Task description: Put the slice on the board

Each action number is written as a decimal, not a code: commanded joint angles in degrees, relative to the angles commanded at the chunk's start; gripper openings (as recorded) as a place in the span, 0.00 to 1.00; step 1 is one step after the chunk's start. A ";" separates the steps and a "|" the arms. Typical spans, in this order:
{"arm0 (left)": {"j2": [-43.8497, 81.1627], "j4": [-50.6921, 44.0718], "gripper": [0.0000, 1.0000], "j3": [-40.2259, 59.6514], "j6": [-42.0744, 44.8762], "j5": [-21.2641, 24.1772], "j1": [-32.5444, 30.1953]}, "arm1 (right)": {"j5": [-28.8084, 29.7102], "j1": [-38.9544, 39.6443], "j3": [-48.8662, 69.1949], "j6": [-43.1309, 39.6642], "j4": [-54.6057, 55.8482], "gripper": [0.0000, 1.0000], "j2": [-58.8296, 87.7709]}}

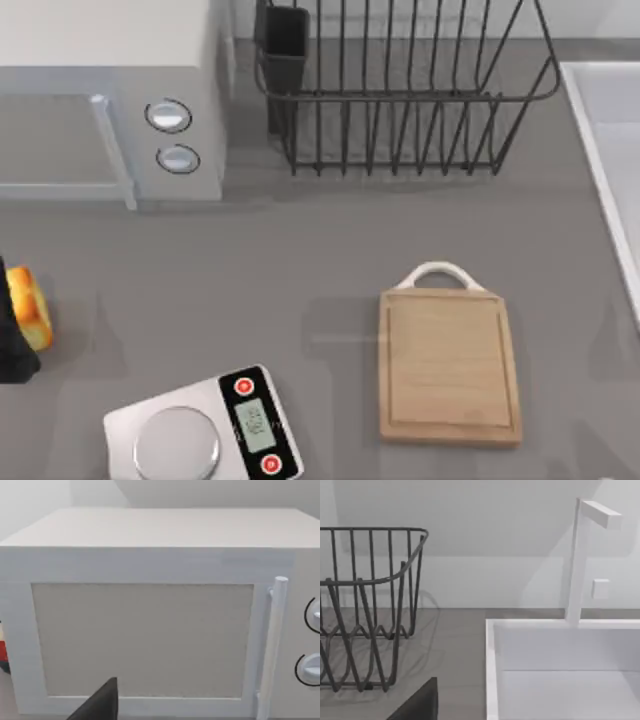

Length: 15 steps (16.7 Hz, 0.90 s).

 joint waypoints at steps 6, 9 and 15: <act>5.97 -4.30 1.00 5.28 5.36 -0.02 0.24 | 0.00 0.00 0.00 0.00 0.00 1.00 0.00; 16.87 -11.07 1.00 13.52 13.76 0.00 0.56 | 0.00 0.00 0.00 0.00 0.00 1.00 0.00; 50.47 -29.41 1.00 34.39 35.68 0.05 1.40 | 0.00 0.00 0.00 0.00 0.00 1.00 0.00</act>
